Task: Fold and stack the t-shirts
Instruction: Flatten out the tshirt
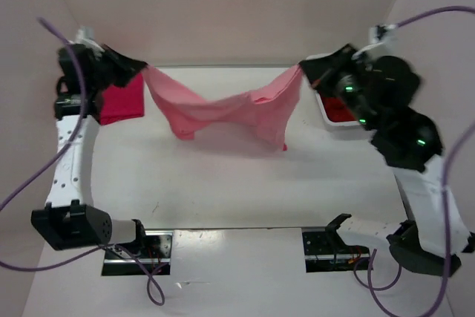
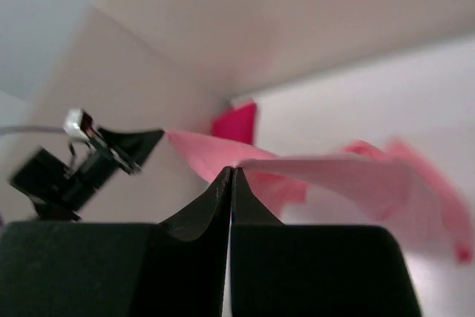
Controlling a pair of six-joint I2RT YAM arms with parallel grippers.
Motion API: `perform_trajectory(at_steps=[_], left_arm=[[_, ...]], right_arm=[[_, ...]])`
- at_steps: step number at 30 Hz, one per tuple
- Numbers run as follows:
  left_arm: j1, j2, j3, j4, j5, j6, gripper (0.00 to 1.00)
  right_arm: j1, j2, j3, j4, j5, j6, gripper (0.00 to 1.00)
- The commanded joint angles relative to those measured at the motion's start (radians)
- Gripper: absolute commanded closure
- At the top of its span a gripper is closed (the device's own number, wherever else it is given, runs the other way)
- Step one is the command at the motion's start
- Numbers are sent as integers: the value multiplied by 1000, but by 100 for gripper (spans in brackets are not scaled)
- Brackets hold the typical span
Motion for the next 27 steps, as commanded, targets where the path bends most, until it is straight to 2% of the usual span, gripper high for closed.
perform_trajectory(at_steps=[1, 3, 4, 8, 10, 11, 14, 15, 18, 20, 21, 22, 23, 25, 27], left_arm=[[154, -116, 192, -41, 162, -13, 100], [233, -127, 309, -92, 196, -36, 100], [243, -127, 349, -113, 179, -36, 100], [252, -92, 498, -147, 146, -77, 99], [252, -67, 565, -175, 123, -87, 99], [252, -41, 629, -190, 94, -87, 99], [252, 2, 658, -199, 72, -76, 99], [252, 2, 645, -200, 58, -76, 99], [252, 22, 592, -189, 32, -36, 99], [252, 31, 483, -144, 41, -36, 100], [252, 31, 440, -123, 41, -36, 100], [252, 49, 356, -88, 41, -27, 100], [252, 63, 325, -74, 26, -27, 100], [243, 124, 284, -33, 26, -27, 100], [243, 178, 292, -22, 26, -27, 100]], right_arm=[[-31, -23, 259, -152, 54, -97, 100], [-31, -8, 393, -172, 104, -122, 100], [-31, 6, 528, -181, 105, -145, 100], [-31, 101, 791, -162, 114, -194, 100], [-11, 123, 828, -125, 150, -224, 100], [-11, 135, 810, -111, 167, -238, 100], [-11, 154, 690, -59, 242, -295, 100], [-11, 164, 623, -45, 252, -316, 100], [-11, 248, 555, -36, 270, -382, 100], [-21, 284, 512, 1, 255, -416, 100], [-58, 324, 480, 15, 218, -416, 100], [-108, 347, 480, 24, 78, -406, 100], [-148, 371, 466, 38, 48, -406, 100], [-234, 498, 521, 41, -66, -406, 100], [-300, 656, 706, -14, -124, -378, 100]])
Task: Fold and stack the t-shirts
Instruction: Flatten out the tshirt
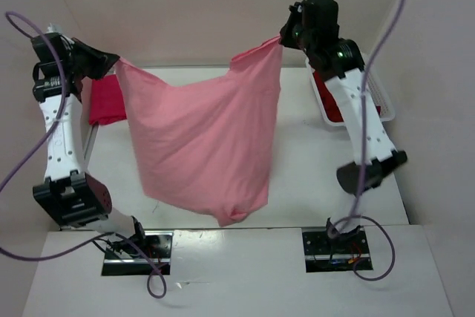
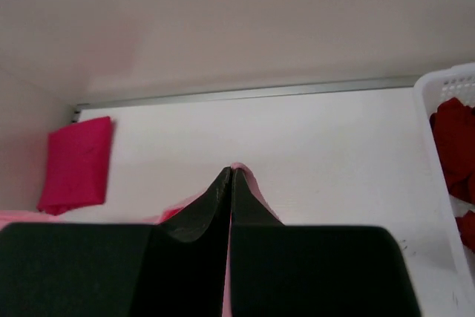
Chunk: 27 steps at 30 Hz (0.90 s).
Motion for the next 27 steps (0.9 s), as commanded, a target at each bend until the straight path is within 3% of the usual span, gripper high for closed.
perform_trajectory(at_steps=[1, 5, 10, 15, 18, 20, 21, 25, 27], left_arm=[[-3, 98, 17, 109, 2, 24, 100], [-3, 212, 201, 85, 21, 14, 100], [7, 271, 529, 12, 1, 14, 100], [28, 281, 577, 12, 1, 14, 100], [28, 281, 515, 12, 1, 23, 100], [28, 246, 452, 31, -8, 24, 100], [28, 229, 411, 41, -8, 33, 100], [28, 112, 127, 106, -31, 54, 100], [28, 28, -103, 153, -56, 77, 100]], right_arm=[[-110, 138, 230, 23, -152, 3, 100], [-148, 212, 457, 108, -214, 74, 100], [-182, 129, 508, 181, -178, 103, 100], [-203, 77, 470, 191, -168, 101, 100], [-203, 42, 368, 153, -158, 66, 100], [-203, -22, 210, 142, -168, 52, 100], [-203, -61, 30, 161, -184, 40, 100], [-203, -288, -479, 311, -220, 31, 100], [-203, -389, -739, 322, -230, 31, 100]])
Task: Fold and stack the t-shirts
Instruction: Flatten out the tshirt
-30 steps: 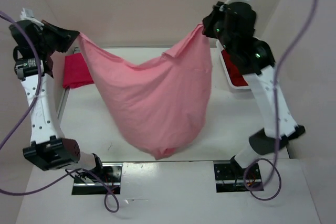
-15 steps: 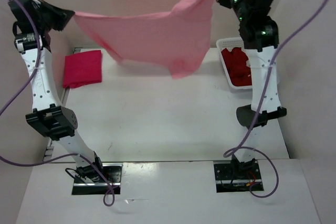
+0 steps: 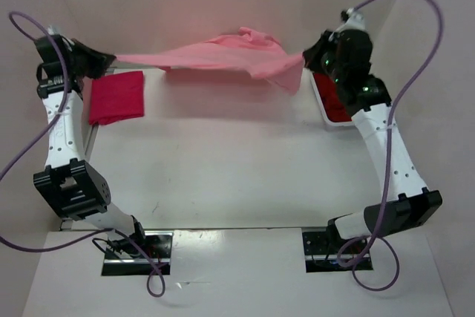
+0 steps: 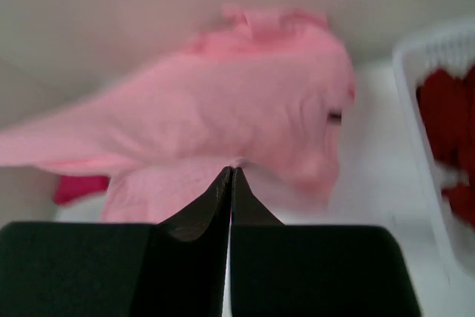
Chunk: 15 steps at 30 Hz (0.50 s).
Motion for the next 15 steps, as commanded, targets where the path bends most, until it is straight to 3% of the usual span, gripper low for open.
perform_trajectory(at_steps=[1, 2, 6, 11, 15], left_arm=[[7, -150, -239, 66, -57, 61, 100], [7, -173, -391, 79, -71, 75, 100], [16, -242, -718, 111, -117, 124, 100], [26, -233, -902, 63, -117, 182, 100], [26, -247, -941, -57, -108, 217, 100]], right_arm=[[-4, -112, -339, 62, -26, -7, 100], [-4, -161, -496, 73, -26, 6, 100], [-13, -208, -765, 61, -63, 75, 100], [-47, -188, -887, -63, -154, 150, 100], [-47, -198, -878, -182, -238, 168, 100]])
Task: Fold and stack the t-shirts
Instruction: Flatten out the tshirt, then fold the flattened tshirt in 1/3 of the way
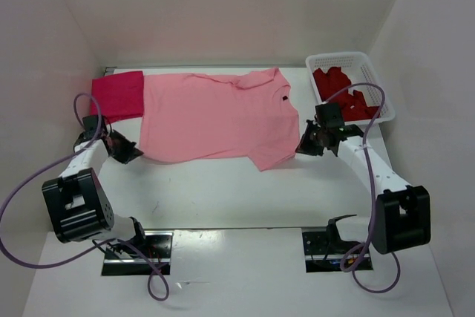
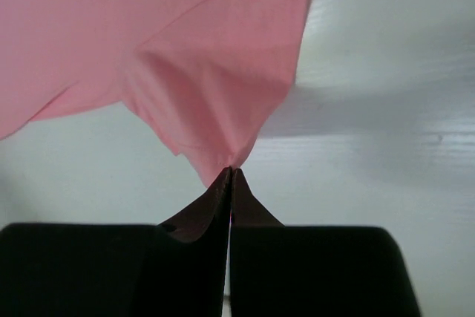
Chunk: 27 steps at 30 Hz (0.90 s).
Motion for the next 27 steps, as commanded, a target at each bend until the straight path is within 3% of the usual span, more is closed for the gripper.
perform_trajectory(at_steps=[1, 6, 9, 16, 21, 27], left_arm=[[16, -55, -2, -72, -6, 65, 100], [44, -182, 3, -163, 66, 108, 100], [44, -127, 44, -160, 66, 108, 100], [35, 112, 168, -36, 89, 42, 100], [9, 229, 273, -5, 65, 12, 100], [-28, 330, 370, 16, 23, -31, 100]], right_arm=[[-3, -88, 16, -115, -114, 36, 100], [-3, -305, -23, -250, -145, 93, 100], [-3, -310, -11, -219, -126, 102, 100], [-3, 60, 228, 27, -46, 38, 100], [-13, 330, 415, 58, -23, 7, 100], [-25, 485, 566, 58, 36, -17, 100]])
